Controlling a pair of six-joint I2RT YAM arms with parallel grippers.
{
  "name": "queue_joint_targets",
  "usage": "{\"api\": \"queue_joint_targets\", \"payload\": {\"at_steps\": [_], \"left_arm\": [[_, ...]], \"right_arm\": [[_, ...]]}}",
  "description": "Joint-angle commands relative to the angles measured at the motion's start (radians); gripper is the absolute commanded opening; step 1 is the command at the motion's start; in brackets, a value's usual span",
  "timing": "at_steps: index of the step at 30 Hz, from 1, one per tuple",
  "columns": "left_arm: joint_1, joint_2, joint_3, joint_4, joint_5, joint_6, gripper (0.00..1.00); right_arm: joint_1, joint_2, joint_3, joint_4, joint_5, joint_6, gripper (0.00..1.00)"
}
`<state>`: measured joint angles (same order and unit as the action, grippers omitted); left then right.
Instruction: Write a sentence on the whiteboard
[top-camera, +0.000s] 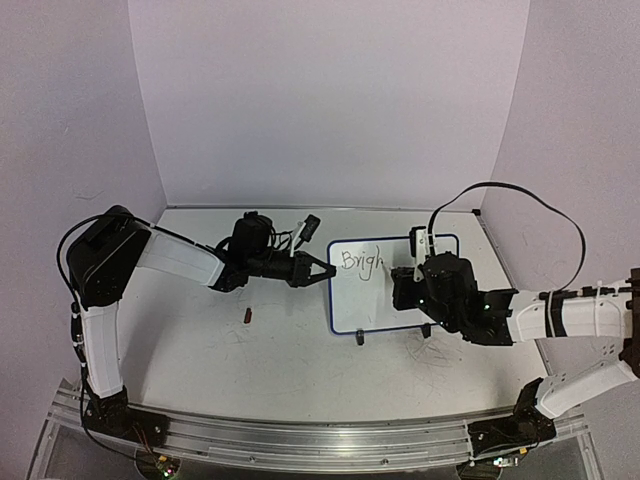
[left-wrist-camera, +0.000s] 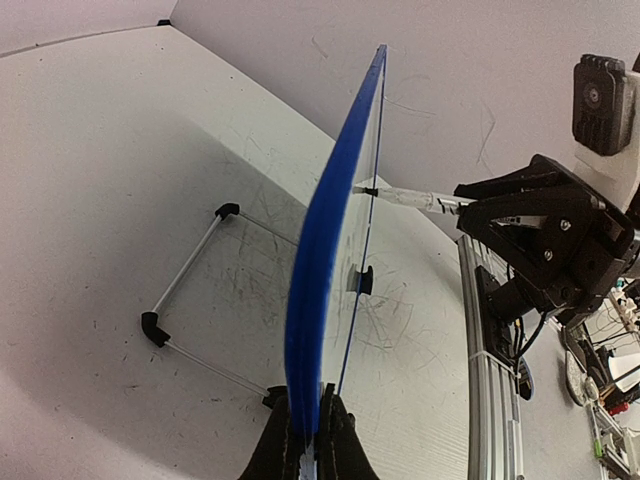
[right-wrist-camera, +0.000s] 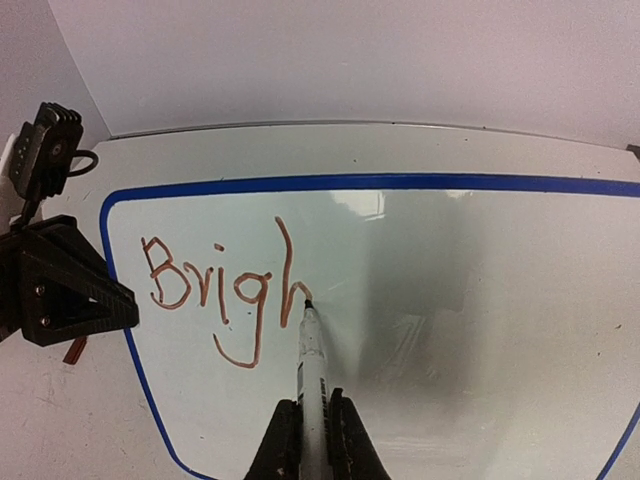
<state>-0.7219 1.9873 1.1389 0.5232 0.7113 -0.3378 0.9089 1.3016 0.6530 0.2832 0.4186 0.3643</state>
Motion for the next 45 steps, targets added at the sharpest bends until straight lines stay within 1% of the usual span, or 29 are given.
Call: {"api": "queue_joint_targets", "payload": {"at_steps": [1, 9, 14, 18, 23, 26, 30, 35, 45], "left_arm": [[0.004, -0.018, -0.010, -0.100, -0.062, 0.019, 0.00], [0.003, -0.018, -0.006, -0.103, -0.061, 0.020, 0.00], [0.004, -0.018, -0.005, -0.106, -0.062, 0.022, 0.00], [0.003, -0.021, -0.005, -0.109, -0.065, 0.029, 0.00], [-0.002, -0.021, -0.008, -0.117, -0.083, 0.040, 0.00], [-0.005, -0.017, -0.006, -0.122, -0.088, 0.040, 0.00], [-0.007, -0.017, -0.001, -0.130, -0.095, 0.030, 0.00], [-0.011, -0.026, -0.011, -0.143, -0.113, 0.028, 0.00], [-0.012, -0.025, -0.002, -0.172, -0.131, 0.038, 0.00]], "right_arm": [[-0.002, -0.019, -0.027, -0.020, -0.001, 0.024, 0.00], [-0.001, -0.019, -0.024, -0.024, -0.004, 0.029, 0.00], [-0.001, -0.019, 0.002, -0.010, -0.006, 0.005, 0.00], [-0.001, -0.099, 0.026, 0.008, -0.057, -0.013, 0.00], [-0.002, -0.227, -0.059, 0.051, -0.070, -0.036, 0.00], [-0.003, -0.274, -0.096, 0.053, -0.067, -0.087, 0.00], [-0.004, -0.315, -0.096, 0.051, -0.080, -0.193, 0.00], [-0.004, -0.302, -0.066, 0.029, -0.086, -0.277, 0.00], [-0.004, -0.271, -0.064, 0.021, -0.057, -0.326, 0.00]]}}
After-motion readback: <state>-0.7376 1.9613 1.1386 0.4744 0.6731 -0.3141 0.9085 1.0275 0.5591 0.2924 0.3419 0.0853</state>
